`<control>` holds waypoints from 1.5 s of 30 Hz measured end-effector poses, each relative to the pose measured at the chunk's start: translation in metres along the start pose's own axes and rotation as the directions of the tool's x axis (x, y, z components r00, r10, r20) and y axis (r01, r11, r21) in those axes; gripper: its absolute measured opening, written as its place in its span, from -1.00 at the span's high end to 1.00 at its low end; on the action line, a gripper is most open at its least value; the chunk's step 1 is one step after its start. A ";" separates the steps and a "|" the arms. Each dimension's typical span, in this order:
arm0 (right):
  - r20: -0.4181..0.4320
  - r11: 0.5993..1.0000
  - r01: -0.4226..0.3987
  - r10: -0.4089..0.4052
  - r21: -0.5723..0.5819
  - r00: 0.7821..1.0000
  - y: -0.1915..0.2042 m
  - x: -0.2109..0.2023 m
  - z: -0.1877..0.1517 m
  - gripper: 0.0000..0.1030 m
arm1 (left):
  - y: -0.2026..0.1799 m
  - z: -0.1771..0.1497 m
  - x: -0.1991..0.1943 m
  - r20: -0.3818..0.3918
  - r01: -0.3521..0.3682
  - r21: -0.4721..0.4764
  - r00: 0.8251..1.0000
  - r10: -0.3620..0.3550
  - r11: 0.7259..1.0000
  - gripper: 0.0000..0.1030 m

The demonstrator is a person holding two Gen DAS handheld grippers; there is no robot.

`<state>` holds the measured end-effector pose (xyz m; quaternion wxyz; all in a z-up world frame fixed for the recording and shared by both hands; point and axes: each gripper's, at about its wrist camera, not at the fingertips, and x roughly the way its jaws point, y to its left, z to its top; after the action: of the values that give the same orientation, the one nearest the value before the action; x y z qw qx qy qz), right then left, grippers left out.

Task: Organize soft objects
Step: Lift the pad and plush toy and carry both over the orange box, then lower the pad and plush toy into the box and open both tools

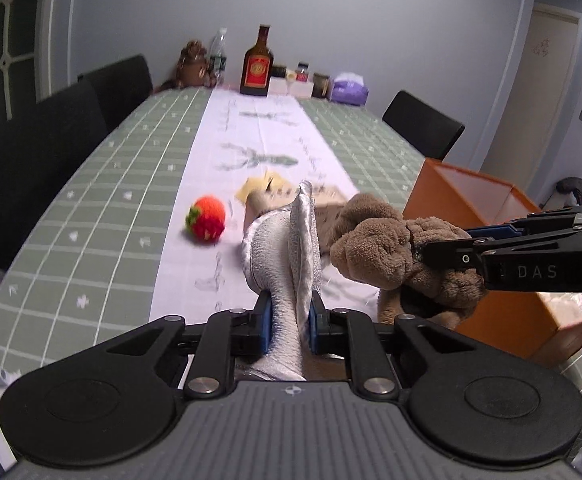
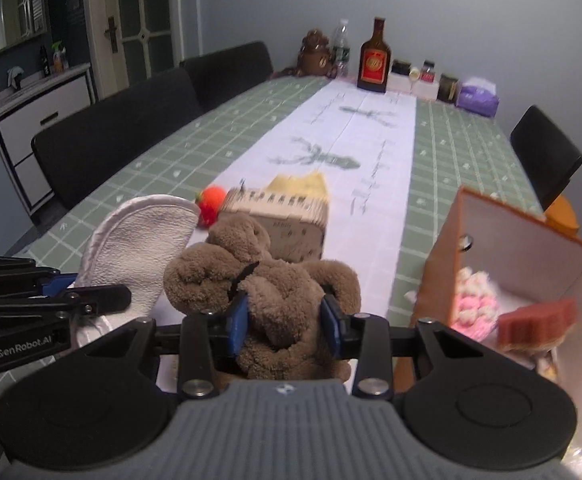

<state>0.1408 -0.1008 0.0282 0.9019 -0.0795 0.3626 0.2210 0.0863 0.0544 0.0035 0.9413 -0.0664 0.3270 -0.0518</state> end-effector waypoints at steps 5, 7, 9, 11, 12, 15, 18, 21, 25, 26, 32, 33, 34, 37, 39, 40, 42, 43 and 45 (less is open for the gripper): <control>0.053 0.998 0.056 -0.057 0.019 0.997 -0.027 -0.027 0.018 0.26 | -0.023 0.025 -0.005 0.039 0.043 0.023 0.998 -0.044 0.999 0.62; 0.059 0.995 0.095 -0.096 0.024 0.994 -0.040 -0.035 0.022 0.26 | -0.038 0.035 -0.005 0.054 0.060 0.045 0.997 -0.063 0.997 0.62; 0.060 0.990 0.142 -0.143 0.025 0.988 -0.055 -0.042 0.025 0.26 | -0.055 0.045 -0.003 0.061 0.081 0.079 0.994 -0.086 0.994 0.62; 0.047 0.982 0.185 -0.186 0.036 0.981 -0.073 -0.047 0.024 0.26 | -0.073 0.052 0.002 0.054 0.111 0.111 0.992 -0.118 0.988 0.62; 0.038 0.979 0.200 -0.202 0.044 0.979 -0.082 -0.048 0.024 0.26 | -0.083 0.055 0.007 0.043 0.128 0.126 0.990 -0.134 0.984 0.62; -0.009 0.962 0.260 -0.260 0.081 0.965 -0.116 -0.051 0.017 0.26 | -0.113 0.060 0.023 0.003 0.179 0.166 0.983 -0.182 0.970 0.62; -0.059 0.942 0.317 -0.312 0.106 0.948 -0.147 -0.050 0.008 0.26 | -0.146 0.062 0.040 -0.038 0.220 0.221 0.975 -0.217 0.950 0.62; -0.113 0.933 0.344 -0.333 0.108 0.936 -0.172 -0.043 -0.003 0.26 | -0.179 0.060 0.058 -0.078 0.236 0.281 0.972 -0.223 0.930 0.62; -0.152 0.940 0.314 -0.294 0.130 0.943 -0.192 -0.031 -0.012 0.27 | -0.209 0.055 0.085 -0.146 0.243 0.331 0.968 -0.205 0.912 0.62; -0.156 0.943 0.304 -0.283 0.132 0.946 -0.195 -0.028 -0.013 0.27 | -0.213 0.053 0.091 -0.162 0.244 0.337 0.966 -0.200 0.909 0.62; -0.175 0.951 0.287 -0.266 0.111 0.948 -0.201 -0.010 -0.014 0.26 | -0.222 0.055 0.118 -0.202 0.209 0.356 0.969 -0.143 0.911 0.62; -0.179 0.953 0.280 -0.257 0.115 0.950 -0.203 -0.007 -0.015 0.26 | -0.222 0.056 0.121 -0.205 0.204 0.362 0.969 -0.136 0.909 0.62; -0.182 0.955 0.272 -0.248 0.120 0.952 -0.204 -0.004 -0.015 0.26 | -0.222 0.056 0.124 -0.206 0.198 0.371 0.970 -0.128 0.907 0.62; -0.180 0.957 0.262 -0.237 0.126 0.955 -0.207 0.001 -0.014 0.25 | -0.223 0.059 0.131 -0.211 0.188 0.398 0.971 -0.110 0.898 0.62; -0.174 0.958 0.262 -0.240 0.117 0.955 -0.207 0.003 -0.012 0.25 | -0.225 0.059 0.135 -0.214 0.190 0.414 0.971 -0.108 0.890 0.62; -0.171 0.958 0.266 -0.246 0.106 0.954 -0.207 0.004 -0.012 0.25 | -0.226 0.061 0.136 -0.217 0.193 0.424 0.970 -0.108 0.885 0.62; -0.167 0.958 0.272 -0.254 0.093 0.953 -0.207 0.006 -0.010 0.25 | -0.226 0.065 0.140 -0.220 0.204 0.430 0.968 -0.117 0.879 0.62; -0.166 0.957 0.274 -0.256 0.093 0.952 -0.208 0.006 -0.009 0.25 | -0.226 0.068 0.142 -0.224 0.208 0.425 0.967 -0.120 0.881 0.62; -0.151 0.956 0.272 -0.254 0.111 0.955 -0.211 0.003 -0.004 0.27 | -0.223 0.076 0.144 -0.221 0.215 0.409 0.966 -0.133 0.887 0.62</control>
<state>0.2364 -0.2888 0.0199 0.9000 -0.0825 0.4225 0.0689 0.2341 -0.1785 0.0106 0.8893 0.1186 0.3869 -0.2130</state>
